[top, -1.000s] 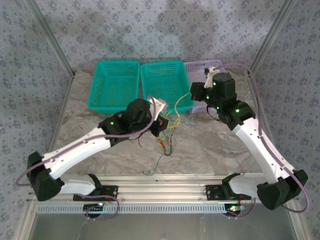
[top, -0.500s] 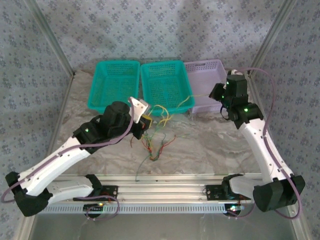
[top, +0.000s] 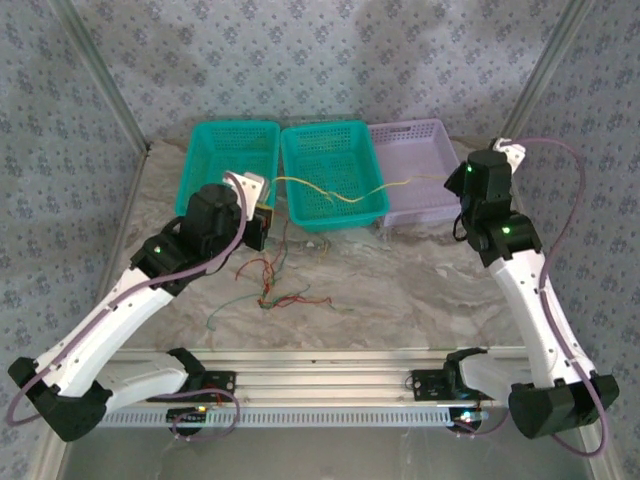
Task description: Untangle the cables
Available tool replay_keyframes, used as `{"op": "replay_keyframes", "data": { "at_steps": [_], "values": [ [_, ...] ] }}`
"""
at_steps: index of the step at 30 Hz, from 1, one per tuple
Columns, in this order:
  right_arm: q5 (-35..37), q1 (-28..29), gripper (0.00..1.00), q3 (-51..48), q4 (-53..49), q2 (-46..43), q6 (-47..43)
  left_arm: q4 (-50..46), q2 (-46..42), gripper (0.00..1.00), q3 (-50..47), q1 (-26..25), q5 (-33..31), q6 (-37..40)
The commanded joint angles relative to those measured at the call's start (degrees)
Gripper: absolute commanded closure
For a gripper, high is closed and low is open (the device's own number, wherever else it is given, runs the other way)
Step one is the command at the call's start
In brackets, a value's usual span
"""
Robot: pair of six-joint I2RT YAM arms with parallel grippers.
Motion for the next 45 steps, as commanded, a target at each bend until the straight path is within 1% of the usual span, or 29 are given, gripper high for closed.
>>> {"op": "replay_keyframes", "data": {
  "at_steps": [1, 2, 4, 5, 9, 11, 13, 19, 26, 30, 31, 38, 42, 45],
  "values": [
    [8.8, -0.1, 1.0, 2.2, 1.7, -1.0, -3.1, 1.4, 0.8, 1.0, 4.0, 2.0, -2.6, -1.5],
    [10.0, -0.2, 1.0, 2.7, 1.1, -0.7, -3.4, 1.0, 1.4, 1.0, 5.0, 2.6, -3.3, -1.4],
    [10.3, -0.9, 1.0, 3.5, -1.5, -0.9, -2.0, -0.3, 2.5, 1.0, 7.0, 4.4, -3.7, -2.0],
    [10.2, -1.4, 1.0, 3.1, -0.5, -1.5, -2.0, -0.5, 2.9, 1.0, 7.5, 5.2, -3.2, -2.3],
    [13.7, -2.3, 1.0, 2.4, -0.9, -3.0, -2.4, -1.3, 3.4, 1.0, 8.6, 6.3, -5.7, -3.0],
    [11.1, -3.1, 1.0, 1.1, 1.2, -4.0, -2.0, -0.8, 3.0, 1.0, 8.1, 7.2, -4.0, -3.7],
    [10.3, -2.8, 1.0, 1.4, 2.3, -3.3, -2.2, 0.0, 3.2, 1.0, 7.9, 7.4, -2.6, -4.5],
    [1.9, -1.4, 1.0, 6.0, 3.5, 2.3, -2.8, 2.7, 4.0, 1.0, 7.0, 7.4, 1.6, -6.4],
    [-2.9, 3.6, 1.0, 16.5, 4.8, 14.0, -8.3, 6.5, 3.1, 1.0, 3.3, 7.4, 5.2, -7.7],
    [-9.0, 4.6, 1.0, 21.3, 6.6, 20.3, -10.6, 8.2, 1.8, 1.0, 1.3, 7.3, 6.1, -8.3],
    [-9.5, 5.1, 1.0, 22.5, 6.8, 21.9, -11.1, 8.4, 1.5, 1.0, 0.9, 7.3, 6.1, -8.3],
    [-13.6, 8.4, 1.0, 36.0, 4.0, 36.5, -15.6, 10.0, 0.1, 1.0, -1.5, 7.2, 6.6, -8.5],
    [-15.2, 9.4, 1.0, 47.3, -2.0, 47.1, -17.0, 10.5, -0.4, 1.0, -2.4, 7.2, 6.8, -8.6],
    [-16.6, 11.1, 1.0, 52.7, -3.4, 52.9, -18.3, 10.6, -0.5, 1.0, -2.6, 7.2, 6.8, -8.6]
  ]
}}
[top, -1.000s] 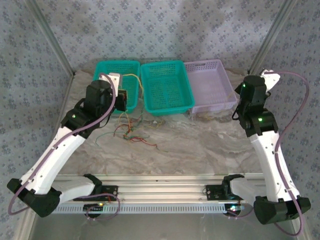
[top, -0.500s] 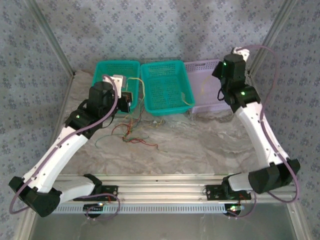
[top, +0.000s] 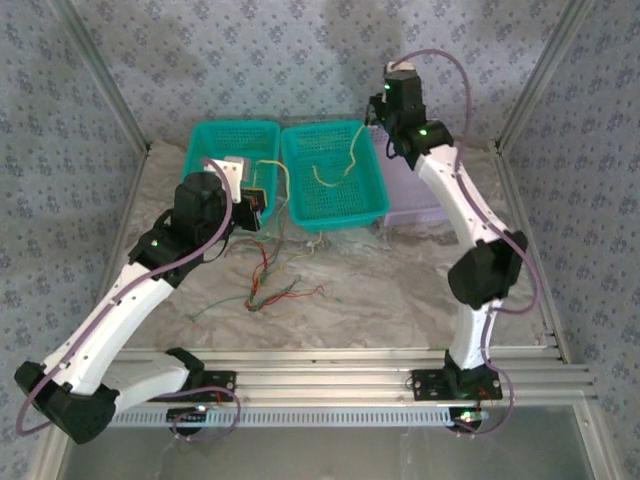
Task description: Untangle the cables
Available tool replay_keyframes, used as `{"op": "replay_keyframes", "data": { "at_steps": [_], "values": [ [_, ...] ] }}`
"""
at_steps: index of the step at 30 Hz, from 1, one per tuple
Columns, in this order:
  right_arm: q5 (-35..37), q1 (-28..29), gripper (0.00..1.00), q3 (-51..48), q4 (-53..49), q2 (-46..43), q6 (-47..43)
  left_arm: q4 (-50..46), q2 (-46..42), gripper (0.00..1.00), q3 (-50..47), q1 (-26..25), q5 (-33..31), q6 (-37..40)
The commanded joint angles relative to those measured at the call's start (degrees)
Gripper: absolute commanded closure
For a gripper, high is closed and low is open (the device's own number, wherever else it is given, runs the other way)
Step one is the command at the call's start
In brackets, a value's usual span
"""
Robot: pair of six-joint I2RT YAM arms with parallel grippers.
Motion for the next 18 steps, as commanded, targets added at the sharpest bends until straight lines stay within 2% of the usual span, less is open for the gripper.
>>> {"op": "replay_keyframes", "data": {
  "at_steps": [1, 6, 9, 14, 18],
  "values": [
    [-2.4, 2.0, 1.0, 6.7, -4.5, 6.1, -4.0, 2.2, -1.0, 1.0, -0.4, -0.1, 1.0, -0.3],
    [1.2, 5.0, 1.0, 14.6, -7.8, 15.0, -10.4, 2.3, -1.4, 1.0, -0.8, -0.1, 1.0, -0.3],
    [1.9, 6.0, 1.0, 15.9, -8.5, 18.2, -13.1, 2.4, -1.4, 1.0, -0.9, -0.1, 1.1, -0.5],
    [-1.3, 6.7, 1.0, 16.1, -10.9, 21.7, -12.5, 2.5, -1.2, 1.0, -0.8, -0.1, 1.3, -0.5],
    [-6.9, 6.5, 1.0, 16.3, -13.8, 24.3, -8.8, 2.5, -1.0, 1.0, -0.8, 0.0, 1.3, -0.8]
  ]
}}
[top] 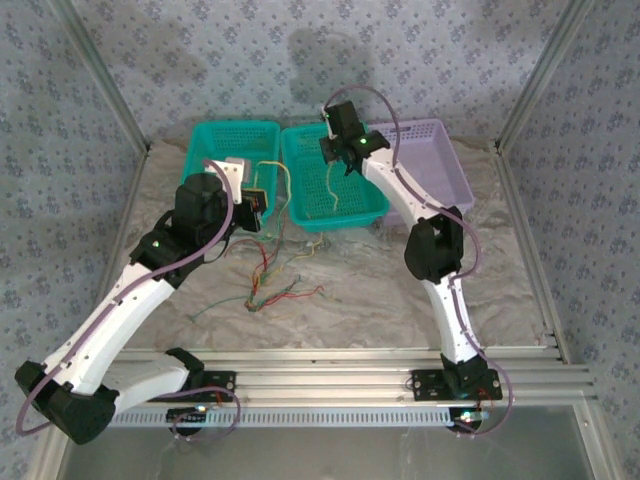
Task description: Untangle the cables
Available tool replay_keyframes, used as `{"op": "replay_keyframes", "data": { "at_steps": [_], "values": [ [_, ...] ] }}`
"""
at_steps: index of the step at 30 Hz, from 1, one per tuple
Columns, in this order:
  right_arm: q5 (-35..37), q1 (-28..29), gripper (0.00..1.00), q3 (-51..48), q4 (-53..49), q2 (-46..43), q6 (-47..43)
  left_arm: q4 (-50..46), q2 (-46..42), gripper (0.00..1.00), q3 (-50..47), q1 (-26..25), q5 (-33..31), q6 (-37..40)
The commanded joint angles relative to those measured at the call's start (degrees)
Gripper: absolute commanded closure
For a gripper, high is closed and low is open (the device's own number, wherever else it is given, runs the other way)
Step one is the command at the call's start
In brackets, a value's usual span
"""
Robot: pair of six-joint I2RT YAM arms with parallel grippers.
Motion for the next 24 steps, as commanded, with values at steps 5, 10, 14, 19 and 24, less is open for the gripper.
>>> {"op": "replay_keyframes", "data": {
  "at_steps": [5, 10, 14, 19, 24],
  "values": [
    [-10.7, -0.7, 1.0, 4.8, -8.1, 5.3, 6.1, 1.6, -0.3, 1.0, 0.5, -0.1, 1.0, -1.1],
    [-18.4, -2.7, 0.9, 8.6, -11.3, 8.1, 10.5, 1.4, 1.3, 1.0, 1.6, -0.1, 1.9, -2.0],
    [-21.4, -4.4, 0.75, 9.0, -11.5, 8.6, 13.9, 1.1, 2.3, 1.0, 2.7, -0.1, 2.1, -2.8],
    [-16.0, -3.4, 0.5, 9.6, -12.6, 6.9, 9.9, 0.0, 4.5, 1.0, 4.9, 0.0, 2.2, -3.4],
    [-11.7, -2.4, 0.32, 9.7, -12.1, 2.9, 6.5, 0.7, 7.8, 1.0, 7.4, -0.8, 2.1, -4.8]
  ]
}}
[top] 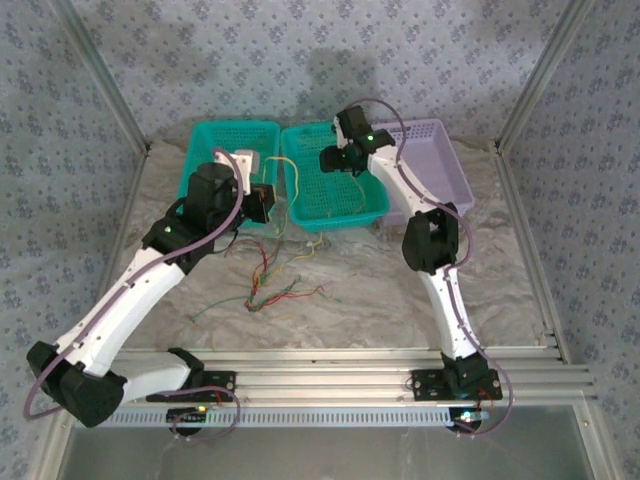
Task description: Untangle the cables
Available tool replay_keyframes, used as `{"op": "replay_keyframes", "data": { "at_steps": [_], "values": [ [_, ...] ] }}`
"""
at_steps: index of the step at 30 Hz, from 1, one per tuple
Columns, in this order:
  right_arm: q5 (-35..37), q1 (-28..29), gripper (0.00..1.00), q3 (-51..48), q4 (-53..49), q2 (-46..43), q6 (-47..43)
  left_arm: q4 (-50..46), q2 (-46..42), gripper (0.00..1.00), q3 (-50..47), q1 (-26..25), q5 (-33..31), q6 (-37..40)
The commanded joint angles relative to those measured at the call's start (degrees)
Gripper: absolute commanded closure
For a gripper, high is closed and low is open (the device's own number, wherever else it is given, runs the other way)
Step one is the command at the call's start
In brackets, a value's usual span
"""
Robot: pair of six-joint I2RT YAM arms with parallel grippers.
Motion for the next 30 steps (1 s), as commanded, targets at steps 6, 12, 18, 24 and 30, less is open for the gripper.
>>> {"op": "replay_keyframes", "data": {
  "at_steps": [6, 12, 18, 24, 30],
  "values": [
    [8.7, 1.0, 0.26, -1.3, -1.9, -13.4, -3.5, 0.9, 9.6, 1.0, 10.2, -2.5, -1.0, -1.5],
    [10.0, -2.1, 0.21, -23.5, 12.7, -34.1, 2.1, 0.3, 21.6, 1.0, 19.6, -2.4, -2.7, 0.1],
    [14.4, -2.2, 0.18, -37.4, 17.4, -49.2, 3.0, -1.5, 36.6, 1.0, 32.4, -1.0, -0.7, 1.5],
    [15.6, -2.4, 0.18, -52.9, 22.9, -64.5, 5.5, -7.9, 53.5, 1.0, 51.6, 0.2, 2.6, 1.3],
    [14.3, 0.5, 0.18, -61.0, 22.1, -74.6, 6.3, -21.5, 71.6, 1.0, 77.6, 0.3, 0.8, 3.5]
  ]
}}
